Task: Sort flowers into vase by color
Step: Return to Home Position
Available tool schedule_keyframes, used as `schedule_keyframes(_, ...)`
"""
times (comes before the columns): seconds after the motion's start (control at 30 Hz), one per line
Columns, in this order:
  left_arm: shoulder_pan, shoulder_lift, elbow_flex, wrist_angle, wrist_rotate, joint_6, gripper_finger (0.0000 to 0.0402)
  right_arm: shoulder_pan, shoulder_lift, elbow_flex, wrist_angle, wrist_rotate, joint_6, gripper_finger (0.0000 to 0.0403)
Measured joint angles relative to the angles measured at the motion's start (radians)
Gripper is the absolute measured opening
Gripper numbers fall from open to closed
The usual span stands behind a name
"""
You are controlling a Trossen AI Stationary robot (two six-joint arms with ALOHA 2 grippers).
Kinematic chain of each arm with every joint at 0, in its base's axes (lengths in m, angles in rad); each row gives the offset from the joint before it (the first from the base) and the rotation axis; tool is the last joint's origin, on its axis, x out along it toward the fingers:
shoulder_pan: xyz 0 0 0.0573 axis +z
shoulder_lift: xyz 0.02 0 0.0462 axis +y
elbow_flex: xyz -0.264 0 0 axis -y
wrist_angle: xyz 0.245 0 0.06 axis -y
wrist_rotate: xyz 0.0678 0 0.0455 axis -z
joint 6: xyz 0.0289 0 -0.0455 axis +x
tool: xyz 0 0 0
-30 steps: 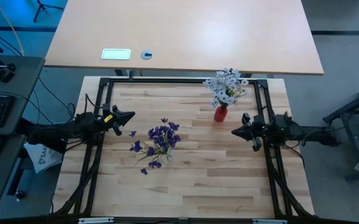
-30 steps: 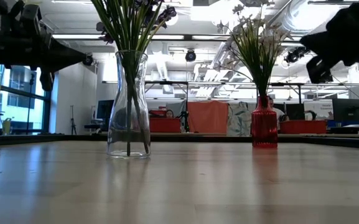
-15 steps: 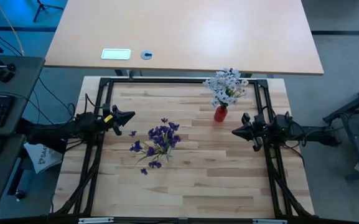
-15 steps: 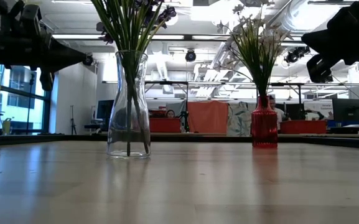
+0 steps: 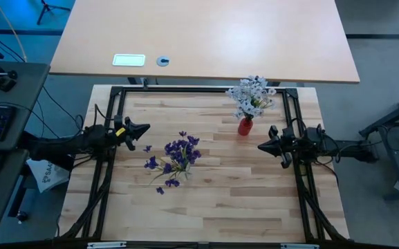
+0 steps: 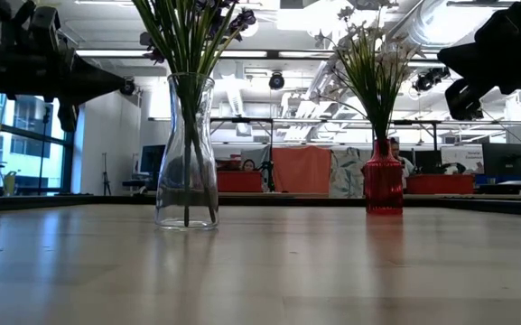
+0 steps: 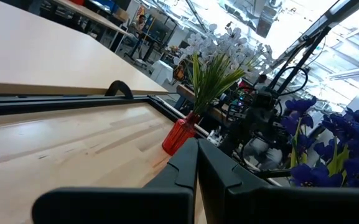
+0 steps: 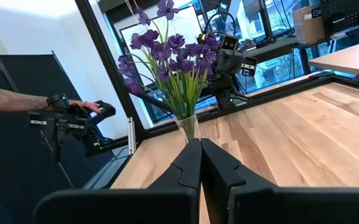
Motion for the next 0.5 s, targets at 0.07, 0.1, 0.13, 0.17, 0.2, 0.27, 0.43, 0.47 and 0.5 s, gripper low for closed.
schedule_keyframes(0.07,0.0,0.0,0.0,0.0,0.0,0.0,0.0,0.001,0.006,0.0,0.001,0.0,0.0,0.0)
schedule_keyframes(0.1,0.0,0.0,0.0,0.0,0.0,0.0,0.0,0.001,0.011,0.0,0.0,0.0,0.0,0.0)
schedule_keyframes(0.13,0.0,0.0,0.0,0.0,0.0,0.0,0.0,0.001,0.014,0.0,0.0,0.0,0.0,0.0)
schedule_keyframes(0.17,0.0,0.0,0.0,0.0,0.0,0.0,0.0,0.001,0.014,0.0,0.0,0.0,0.0,0.0)
schedule_keyframes(0.2,0.0,0.0,0.0,0.0,0.0,0.0,0.0,0.001,0.014,0.0,0.0,0.0,0.0,0.0)
schedule_keyframes(0.27,0.0,0.0,0.0,0.0,0.001,0.0,0.0,0.001,0.013,0.0,0.0,0.0,0.0,0.0)
schedule_keyframes(0.43,0.0,0.0,0.0,0.0,0.001,0.0,0.0,0.001,0.013,0.0,0.0,0.0,0.0,0.0)
schedule_keyframes(0.47,0.0,0.0,0.0,0.0,0.001,0.0,0.0,0.001,0.013,0.0,0.0,0.0,0.0,0.0)
schedule_keyframes(0.5,0.0,0.0,0.0,0.0,0.001,0.0,0.0,0.001,0.013,0.0,0.0,0.0,0.0,0.0)
